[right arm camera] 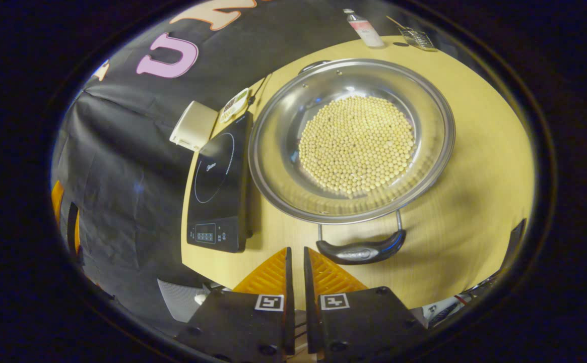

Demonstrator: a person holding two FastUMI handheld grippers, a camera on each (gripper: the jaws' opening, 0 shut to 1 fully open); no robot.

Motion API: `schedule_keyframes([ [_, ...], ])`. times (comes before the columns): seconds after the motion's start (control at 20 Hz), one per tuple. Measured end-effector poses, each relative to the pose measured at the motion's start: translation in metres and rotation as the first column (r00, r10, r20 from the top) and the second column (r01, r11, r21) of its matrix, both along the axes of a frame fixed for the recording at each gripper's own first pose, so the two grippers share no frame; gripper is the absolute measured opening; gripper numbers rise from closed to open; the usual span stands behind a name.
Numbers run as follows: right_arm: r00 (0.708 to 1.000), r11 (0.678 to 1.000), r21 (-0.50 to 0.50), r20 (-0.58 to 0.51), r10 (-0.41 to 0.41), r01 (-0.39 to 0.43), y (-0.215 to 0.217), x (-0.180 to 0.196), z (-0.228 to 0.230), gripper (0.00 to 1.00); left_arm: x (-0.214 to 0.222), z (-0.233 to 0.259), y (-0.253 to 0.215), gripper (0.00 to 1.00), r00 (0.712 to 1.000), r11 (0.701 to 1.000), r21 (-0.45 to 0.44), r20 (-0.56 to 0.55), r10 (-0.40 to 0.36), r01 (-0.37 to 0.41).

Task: First push the handle of the pot to place it horizontally, then grasp the pot with both hands and set it on the induction cooktop.

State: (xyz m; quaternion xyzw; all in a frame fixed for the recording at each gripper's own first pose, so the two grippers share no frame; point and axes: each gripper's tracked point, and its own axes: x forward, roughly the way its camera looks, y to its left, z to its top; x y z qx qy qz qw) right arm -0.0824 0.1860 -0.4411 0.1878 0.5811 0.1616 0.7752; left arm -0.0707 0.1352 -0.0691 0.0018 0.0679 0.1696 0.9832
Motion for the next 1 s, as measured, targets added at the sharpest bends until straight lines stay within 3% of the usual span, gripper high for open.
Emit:
schedule_keyframes([
  [0.1, 1.0, 1.0, -0.001, -0.014, 0.01, -0.01, -0.005, 0.0, -0.002, 0.11, 0.003, 0.001, -0.002, 0.92, 1.0, 1.0, 0.007, -0.003, 0.01, -0.01],
  [0.15, 1.0, 1.0, 0.007, -0.019, 0.014, -0.014, -0.007, 0.001, -0.001, 0.0, 0.005, 0.001, -0.003, 0.96, 1.0, 1.0, 0.009, -0.004, 0.013, -0.013],
  [0.3, 1.0, 1.0, 0.014, -0.017, 0.005, -0.005, -0.015, 0.007, 0.002, 0.0, 0.006, -0.002, -0.008, 0.96, 1.0, 1.0, -0.003, -0.009, 0.016, -0.016],
  [0.35, 1.0, 1.0, 0.014, -0.017, 0.002, -0.002, -0.018, 0.009, 0.002, 0.09, 0.008, -0.002, -0.009, 0.92, 1.0, 1.0, -0.009, -0.007, 0.017, -0.017],
  [0.4, 1.0, 1.0, 0.013, -0.015, -0.001, 0.001, -0.023, 0.009, 0.002, 0.09, 0.01, -0.004, -0.01, 0.96, 1.0, 1.0, -0.015, -0.006, 0.019, -0.019],
  [0.45, 1.0, 1.0, 0.01, -0.012, -0.005, 0.005, -0.028, 0.011, 0.002, 0.09, 0.01, -0.005, -0.012, 0.92, 1.0, 1.0, -0.02, -0.005, 0.021, -0.021],
  [0.5, 1.0, 1.0, 0.007, -0.011, -0.009, 0.009, -0.033, 0.012, 0.004, 0.09, 0.011, -0.005, -0.013, 0.99, 1.0, 0.999, -0.024, -0.005, 0.023, -0.023],
  [0.7, 1.0, 1.0, -0.014, 0.006, -0.024, 0.024, -0.05, 0.02, 0.004, 0.09, 0.012, -0.005, -0.015, 0.93, 0.999, 0.999, -0.032, 0.001, 0.036, -0.036],
  [0.95, 0.999, 0.996, -0.079, 0.039, -0.029, 0.032, -0.08, 0.037, 0.004, 0.09, 0.016, -0.004, -0.019, 0.96, 0.999, 0.999, -0.023, 0.002, 0.043, -0.043],
  [1.0, 0.998, 0.995, -0.097, 0.046, -0.032, 0.037, -0.088, 0.041, 0.003, 0.09, 0.018, -0.004, -0.02, 0.92, 0.999, 0.999, -0.02, -0.001, 0.042, -0.042],
])
